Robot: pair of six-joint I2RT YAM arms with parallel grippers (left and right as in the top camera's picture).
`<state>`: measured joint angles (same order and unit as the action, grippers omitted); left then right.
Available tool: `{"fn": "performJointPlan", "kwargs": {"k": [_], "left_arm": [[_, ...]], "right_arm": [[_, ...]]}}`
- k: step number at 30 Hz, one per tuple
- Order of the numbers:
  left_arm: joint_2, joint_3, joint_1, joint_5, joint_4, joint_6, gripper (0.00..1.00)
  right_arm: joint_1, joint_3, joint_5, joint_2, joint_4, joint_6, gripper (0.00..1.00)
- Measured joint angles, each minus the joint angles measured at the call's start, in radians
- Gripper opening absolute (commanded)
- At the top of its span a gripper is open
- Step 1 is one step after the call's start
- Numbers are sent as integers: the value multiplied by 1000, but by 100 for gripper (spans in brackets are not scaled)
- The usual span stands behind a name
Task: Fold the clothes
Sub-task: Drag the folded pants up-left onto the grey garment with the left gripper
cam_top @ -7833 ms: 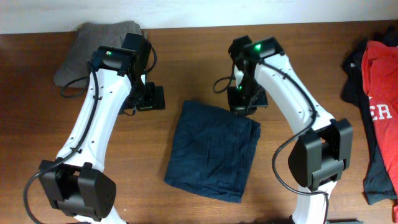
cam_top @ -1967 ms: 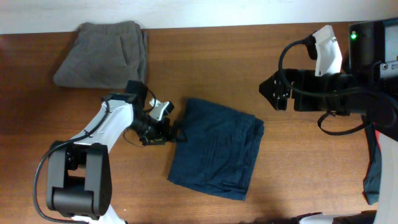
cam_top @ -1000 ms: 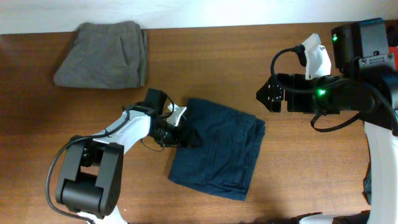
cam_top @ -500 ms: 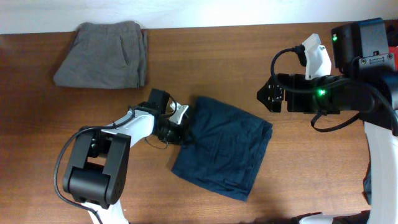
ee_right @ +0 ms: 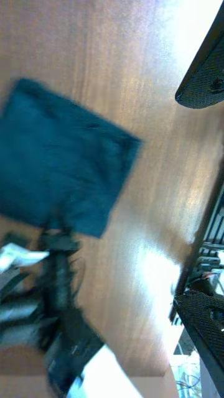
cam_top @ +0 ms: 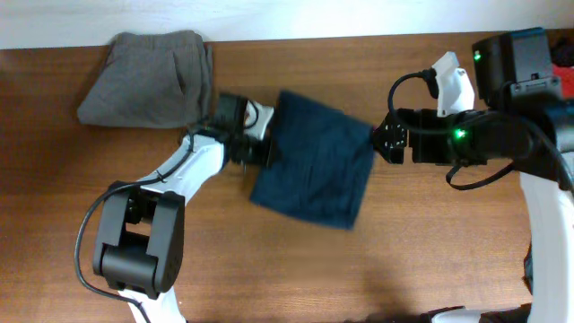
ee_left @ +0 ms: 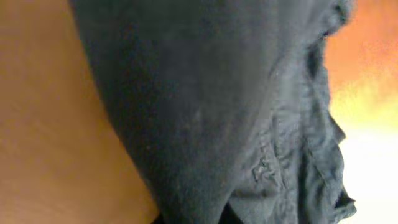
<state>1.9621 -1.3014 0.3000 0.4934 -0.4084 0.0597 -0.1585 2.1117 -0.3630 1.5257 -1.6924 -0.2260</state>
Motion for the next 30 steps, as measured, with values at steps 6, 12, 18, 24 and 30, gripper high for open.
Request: {"fn": "performJointPlan", "kwargs": {"k": [6,12,18,24,30], "left_arm": [[0,-134,-23,-145,3,-42,1],[0,-172,-88,-241,49,-91,1],[0,-172,-181,-267,94,-115,1],[2,-172,-263,-274,167,-120,1],[2,-178,-323,-274,212,-120,1]], "right_arm": [[0,-111,30,0,0,2,99],[0,-196,60,1,0,2,99],[0,-199,68,1,29,2,99],[0,-199,68,1,32,1,99],[0,-199,68,1,32,2,99]]}}
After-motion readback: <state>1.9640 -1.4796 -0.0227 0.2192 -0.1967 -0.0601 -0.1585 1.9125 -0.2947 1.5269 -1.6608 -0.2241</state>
